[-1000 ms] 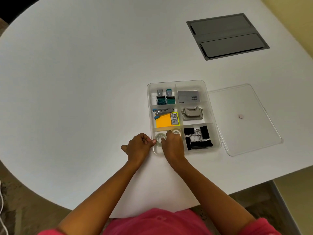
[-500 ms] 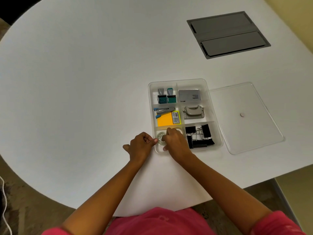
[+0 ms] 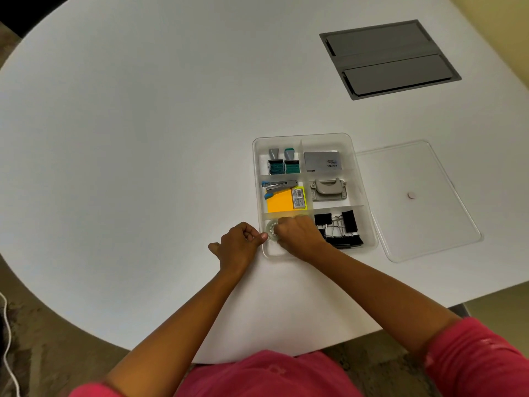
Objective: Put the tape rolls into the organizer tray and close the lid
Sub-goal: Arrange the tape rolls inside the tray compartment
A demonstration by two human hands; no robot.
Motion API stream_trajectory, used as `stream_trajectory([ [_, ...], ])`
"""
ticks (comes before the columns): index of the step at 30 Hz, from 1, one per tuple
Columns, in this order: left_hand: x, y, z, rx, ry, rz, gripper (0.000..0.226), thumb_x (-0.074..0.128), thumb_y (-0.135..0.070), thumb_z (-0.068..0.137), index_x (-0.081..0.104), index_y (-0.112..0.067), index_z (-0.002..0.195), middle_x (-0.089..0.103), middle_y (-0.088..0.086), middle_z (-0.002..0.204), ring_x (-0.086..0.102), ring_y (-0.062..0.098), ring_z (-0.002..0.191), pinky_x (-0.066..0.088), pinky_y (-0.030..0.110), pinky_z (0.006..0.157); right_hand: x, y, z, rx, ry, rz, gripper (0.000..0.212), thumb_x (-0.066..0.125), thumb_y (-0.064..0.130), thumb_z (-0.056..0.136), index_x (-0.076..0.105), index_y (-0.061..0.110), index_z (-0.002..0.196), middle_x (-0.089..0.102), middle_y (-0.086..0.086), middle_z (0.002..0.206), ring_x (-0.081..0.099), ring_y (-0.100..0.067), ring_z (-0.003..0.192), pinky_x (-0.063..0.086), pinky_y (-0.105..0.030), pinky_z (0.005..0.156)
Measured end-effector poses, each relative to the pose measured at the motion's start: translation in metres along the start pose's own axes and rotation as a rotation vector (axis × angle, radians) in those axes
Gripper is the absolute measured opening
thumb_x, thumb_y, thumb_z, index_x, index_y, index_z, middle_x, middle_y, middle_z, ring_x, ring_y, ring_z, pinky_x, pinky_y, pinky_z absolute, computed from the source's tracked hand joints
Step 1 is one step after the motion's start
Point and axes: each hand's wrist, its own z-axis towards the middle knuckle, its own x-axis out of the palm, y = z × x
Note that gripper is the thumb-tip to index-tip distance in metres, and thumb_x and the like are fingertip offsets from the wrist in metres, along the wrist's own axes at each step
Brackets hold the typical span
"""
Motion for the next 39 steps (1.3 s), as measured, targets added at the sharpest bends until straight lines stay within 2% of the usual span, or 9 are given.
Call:
stream_trajectory([
  [7,-0.001,-0.002,-0.002,0.002,0.002,-0.005,0.025,0.069,-0.045,0.077,0.053,-0.032,0.062,0.050,-0.017,0.059,0.043,-0.003,0.062,0.016,0.034,0.077,0.004,0.007,0.000,0.143,-0.009,0.071,0.019,0.057,0.017,0.088,0.063,0.011,0.106,0.072,-0.014,0.098,0.067,-0.033,0.088,0.048,-0.033,0.073],
  [12,-0.003,-0.003,-0.003,0.000,0.005,-0.012,0.022,0.069,-0.045,0.077,0.056,-0.030,0.067,0.051,-0.016,0.061,0.043,-0.001,0.064,0.015,0.034,0.076,0.004,0.003,-0.007,0.164,-0.064,0.186,0.042,0.064,0.039,0.086,0.053,0.018,0.121,0.072,-0.012,0.103,0.066,-0.031,0.094,0.043,-0.030,0.068],
  [15,-0.003,-0.002,-0.003,-0.002,0.004,-0.017,0.023,0.068,-0.046,0.077,0.056,-0.030,0.067,0.050,-0.016,0.061,0.043,-0.001,0.063,0.015,0.034,0.076,-0.001,0.005,-0.018,0.263,-0.240,0.176,0.034,0.062,0.044,0.086,0.062,0.016,0.106,0.073,-0.008,0.084,0.068,-0.028,0.075,0.036,-0.026,0.057],
  [18,-0.003,-0.001,-0.003,0.002,0.014,-0.023,0.023,0.068,-0.047,0.077,0.055,-0.031,0.067,0.051,-0.016,0.061,0.044,-0.002,0.063,0.016,0.034,0.076,-0.003,0.002,-0.030,0.453,-0.414,-0.011,0.029,0.069,0.041,0.081,0.068,0.013,0.087,0.068,-0.007,0.076,0.062,-0.026,0.067,0.046,-0.031,0.060],
  [22,-0.005,-0.001,-0.002,-0.007,0.025,-0.022,0.024,0.068,-0.048,0.077,0.055,-0.031,0.066,0.052,-0.015,0.061,0.043,-0.004,0.064,0.015,0.034,0.075,0.001,-0.003,-0.039,0.633,-0.268,0.073,0.039,0.084,0.037,0.064,0.068,0.010,0.087,0.060,-0.016,0.110,0.056,-0.035,0.098,0.044,-0.045,0.081],
  [26,-0.005,-0.002,-0.001,-0.015,0.034,-0.015,0.024,0.068,-0.049,0.077,0.056,-0.030,0.067,0.052,-0.015,0.062,0.044,-0.001,0.064,0.016,0.035,0.076,0.004,-0.003,-0.034,0.645,-0.107,0.146,0.037,0.080,0.040,0.069,0.067,0.016,0.093,0.022,-0.015,0.156,0.023,-0.043,0.140,0.022,-0.059,0.107],
  [29,-0.005,-0.002,-0.001,-0.023,0.041,-0.007,0.024,0.067,-0.049,0.077,0.056,-0.030,0.068,0.051,-0.016,0.061,0.045,0.001,0.066,0.017,0.035,0.078,0.006,-0.004,-0.026,0.628,-0.101,0.134,0.024,0.082,0.031,0.069,0.067,0.018,0.083,0.006,-0.010,0.161,0.009,-0.043,0.145,0.013,-0.063,0.111],
  [33,-0.005,-0.002,-0.002,-0.033,0.049,-0.015,0.024,0.067,-0.049,0.077,0.057,-0.030,0.067,0.052,-0.016,0.062,0.044,-0.001,0.063,0.016,0.035,0.078,0.005,-0.002,-0.021,0.601,-0.159,0.164,0.018,0.082,0.011,0.065,0.064,0.015,0.064,0.013,-0.009,0.161,0.009,-0.044,0.145,0.013,-0.067,0.110],
  [39,-0.005,-0.001,-0.002,-0.036,0.054,-0.017,0.028,0.067,-0.050,0.077,0.054,-0.031,0.061,0.053,-0.014,0.061,0.043,-0.004,0.063,0.016,0.035,0.075,-0.001,-0.002,-0.018,0.525,-0.160,0.179,0.020,0.080,0.011,0.068,0.063,0.017,0.059,0.009,-0.005,0.162,0.003,-0.042,0.146,0.012,-0.066,0.111],
])
